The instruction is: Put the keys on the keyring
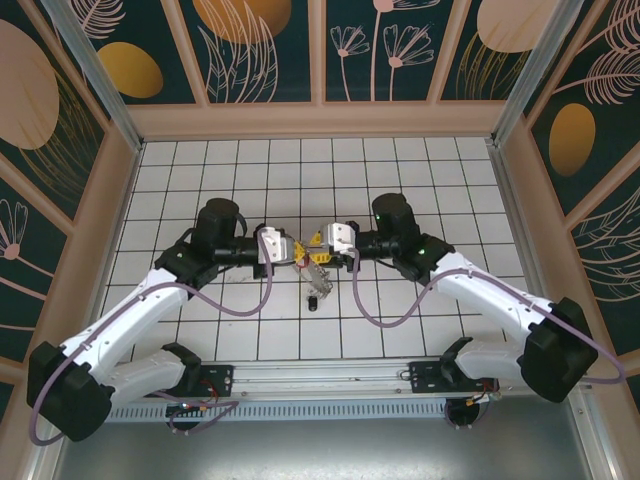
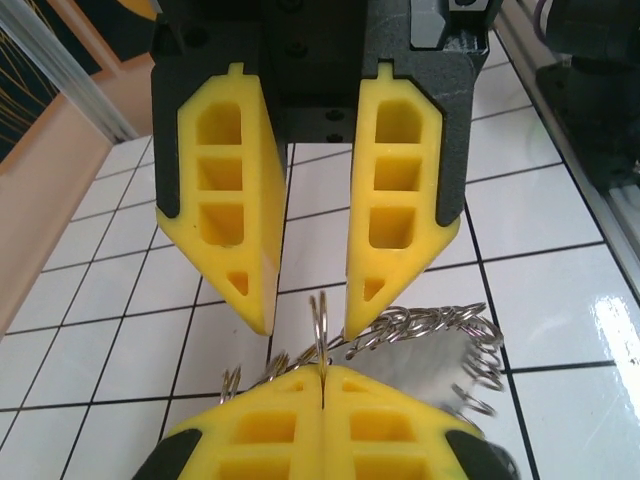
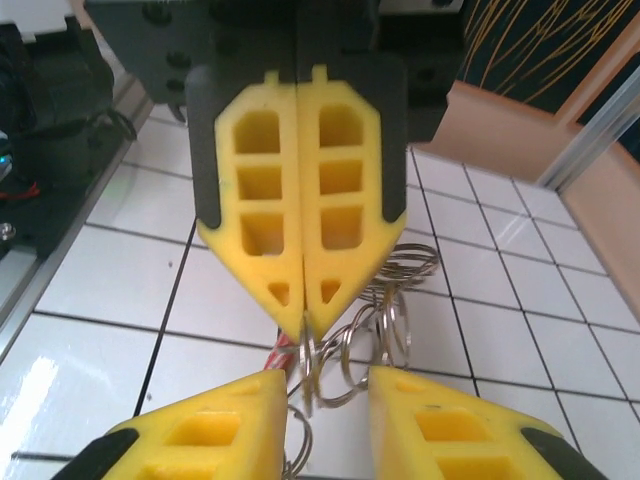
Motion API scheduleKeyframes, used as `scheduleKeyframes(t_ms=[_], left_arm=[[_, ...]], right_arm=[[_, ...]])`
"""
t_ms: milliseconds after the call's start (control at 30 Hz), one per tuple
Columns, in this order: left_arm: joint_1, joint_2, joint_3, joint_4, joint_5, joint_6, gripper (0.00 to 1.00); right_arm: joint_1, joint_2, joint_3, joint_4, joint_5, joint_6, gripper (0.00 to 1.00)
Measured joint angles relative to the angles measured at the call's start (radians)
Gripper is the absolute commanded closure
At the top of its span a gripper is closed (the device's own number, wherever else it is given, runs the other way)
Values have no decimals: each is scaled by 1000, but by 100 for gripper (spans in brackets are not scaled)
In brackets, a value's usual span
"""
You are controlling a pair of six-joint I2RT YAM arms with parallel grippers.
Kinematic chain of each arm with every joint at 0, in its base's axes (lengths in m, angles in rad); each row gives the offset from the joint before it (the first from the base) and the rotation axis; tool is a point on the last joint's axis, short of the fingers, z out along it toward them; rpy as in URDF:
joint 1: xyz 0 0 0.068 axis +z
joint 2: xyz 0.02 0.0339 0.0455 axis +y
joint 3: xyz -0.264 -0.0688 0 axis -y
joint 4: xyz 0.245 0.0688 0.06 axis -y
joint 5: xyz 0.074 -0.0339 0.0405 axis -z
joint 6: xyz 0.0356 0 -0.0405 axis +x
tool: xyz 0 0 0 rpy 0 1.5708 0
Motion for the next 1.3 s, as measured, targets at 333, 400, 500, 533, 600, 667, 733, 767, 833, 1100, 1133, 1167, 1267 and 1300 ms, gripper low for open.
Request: scheduleKeyframes(t_ms=[333, 400, 500, 533, 600, 667, 733, 767, 833, 1100, 1133, 1167, 1267, 1300], left_arm=[[0, 78, 47, -89, -21, 48, 100], [0, 84, 51, -95, -20, 52, 100], [0, 91, 62, -106, -16, 56, 100], [0, 94, 64, -107, -13, 57, 100], [0, 100, 69, -111, -8, 60, 100], [0, 110, 76, -114, 2, 61, 100], [0, 123, 84, -124, 8, 64, 100], [0, 129, 89, -132, 10, 66, 100], [0, 142, 95, -144, 15, 71, 100], [2, 159, 96, -168, 25, 78, 100], [2, 159, 96, -171, 25, 77, 100], [2, 159, 96, -172, 25, 76, 100], [1, 158, 95, -162, 25, 57, 78], [1, 151, 88, -141, 26, 43, 74]], right_arm=[[5, 24, 33, -114, 64, -89, 74], [11, 27, 41, -127, 70, -98, 74], [18, 39, 53, -142, 85, -116, 74], [20, 43, 57, -146, 89, -120, 74], [22, 49, 63, -151, 95, -127, 75], [25, 53, 68, -151, 101, -137, 76], [29, 59, 74, -156, 112, -145, 77], [29, 60, 77, -161, 116, -148, 77], [34, 64, 82, -172, 122, -158, 78], [49, 79, 106, -236, 134, -216, 100], [51, 79, 106, -240, 134, -217, 100], [51, 79, 106, -241, 135, -219, 100], [50, 79, 106, -236, 134, -218, 100], [46, 78, 103, -224, 134, -214, 100]])
